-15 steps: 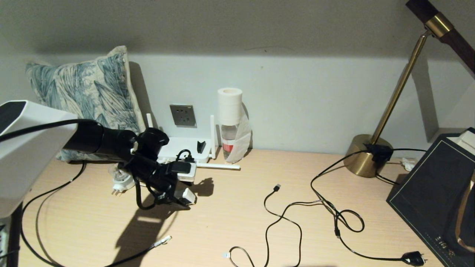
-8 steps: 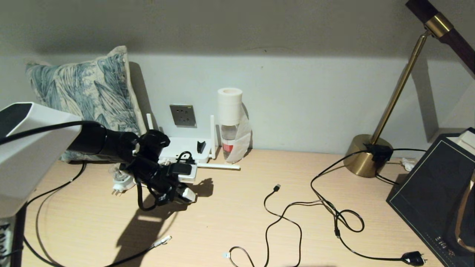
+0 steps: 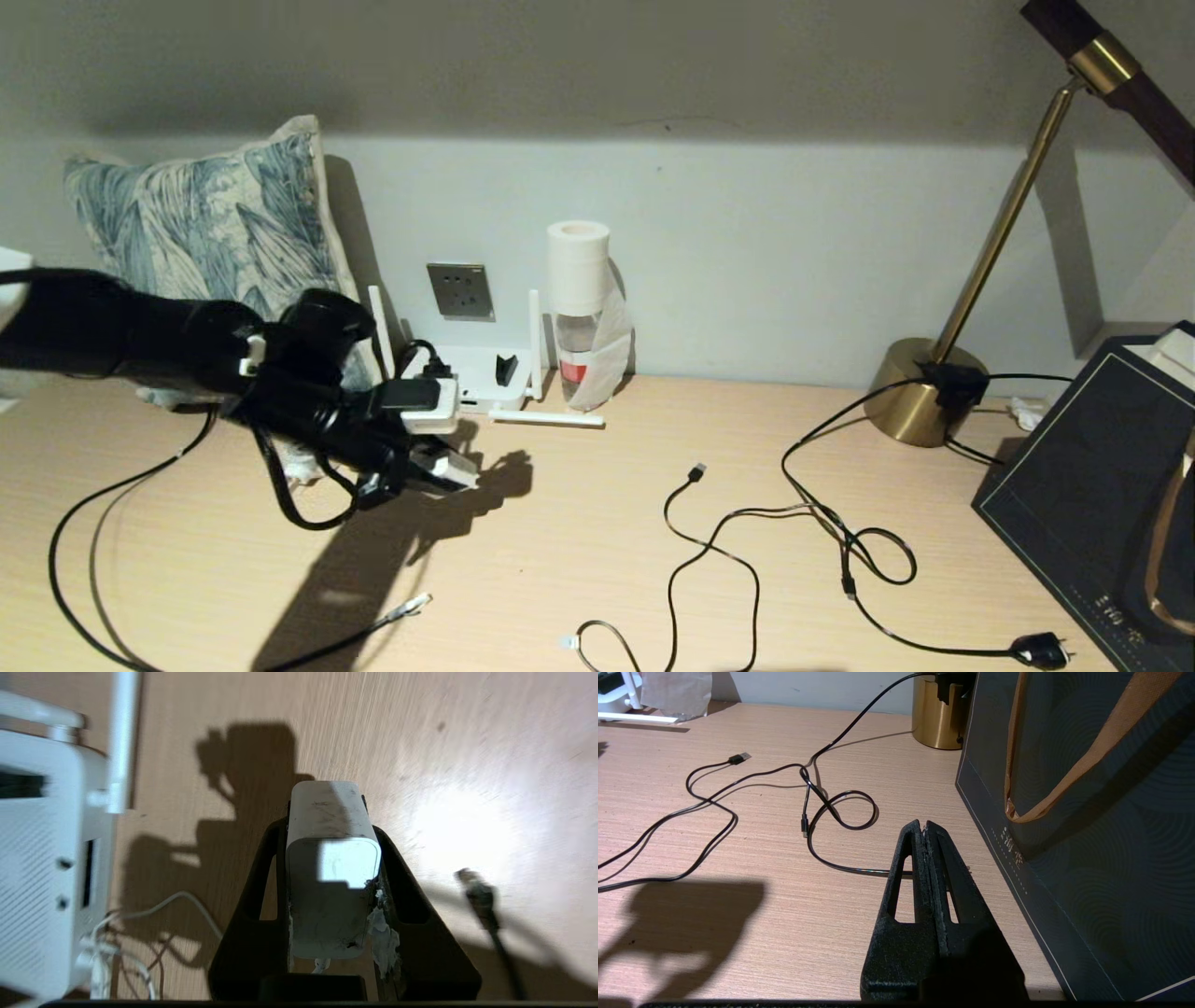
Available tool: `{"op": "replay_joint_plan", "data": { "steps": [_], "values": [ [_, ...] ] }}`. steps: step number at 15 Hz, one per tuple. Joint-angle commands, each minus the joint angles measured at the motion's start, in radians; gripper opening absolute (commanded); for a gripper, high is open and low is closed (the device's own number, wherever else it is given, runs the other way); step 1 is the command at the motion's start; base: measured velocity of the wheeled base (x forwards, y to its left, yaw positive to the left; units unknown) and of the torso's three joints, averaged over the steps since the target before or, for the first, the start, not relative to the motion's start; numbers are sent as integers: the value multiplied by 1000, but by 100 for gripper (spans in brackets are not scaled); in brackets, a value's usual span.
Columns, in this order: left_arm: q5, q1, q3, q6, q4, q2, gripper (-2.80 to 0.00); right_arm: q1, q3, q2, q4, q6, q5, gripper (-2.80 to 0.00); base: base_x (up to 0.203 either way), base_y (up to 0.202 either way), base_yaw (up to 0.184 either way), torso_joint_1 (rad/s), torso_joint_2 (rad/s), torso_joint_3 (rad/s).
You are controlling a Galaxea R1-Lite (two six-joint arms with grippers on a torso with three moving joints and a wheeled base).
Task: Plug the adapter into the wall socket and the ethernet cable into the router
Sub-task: Pick up plug, then align plug and socket
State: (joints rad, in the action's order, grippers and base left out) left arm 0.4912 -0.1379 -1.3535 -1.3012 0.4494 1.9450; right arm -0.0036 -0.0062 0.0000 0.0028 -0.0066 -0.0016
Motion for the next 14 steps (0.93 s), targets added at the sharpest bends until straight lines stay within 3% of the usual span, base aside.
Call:
{"op": "replay_joint_plan", "data": {
  "steps": [1, 2, 4, 6, 7, 9, 12, 14],
  "values": [
    [39, 19, 94, 218, -85, -188, -280, 1, 0, 0, 0, 0, 0, -280, 0, 0, 0, 0, 0, 0],
    [49, 37, 156, 329, -223, -211, -280, 0, 0, 0, 0, 0, 0, -280, 0, 0, 0, 0, 0, 0],
    [53, 90, 290, 481, -617, -218, -280, 1, 0, 0, 0, 0, 0, -280, 0, 0, 0, 0, 0, 0],
    [33, 125, 419, 793, -901, -227, -280, 1, 0, 0, 0, 0, 0, -280, 0, 0, 0, 0, 0, 0],
    [14, 132, 447, 923, -955, -245, -280, 1, 0, 0, 0, 0, 0, -280, 0, 0, 0, 0, 0, 0],
    [-40, 122, 460, 1115, -981, -267, -280, 1, 0, 0, 0, -1, 0, -280, 0, 0, 0, 0, 0, 0],
    [-181, 6, 459, 1412, -995, -265, -280, 1, 0, 0, 0, 0, 0, -280, 0, 0, 0, 0, 0, 0],
    [-291, -45, 470, 1473, -1036, -228, -280, 0, 0, 0, 0, -1, 0, -280, 0, 0, 0, 0, 0, 0]
  ]
}}
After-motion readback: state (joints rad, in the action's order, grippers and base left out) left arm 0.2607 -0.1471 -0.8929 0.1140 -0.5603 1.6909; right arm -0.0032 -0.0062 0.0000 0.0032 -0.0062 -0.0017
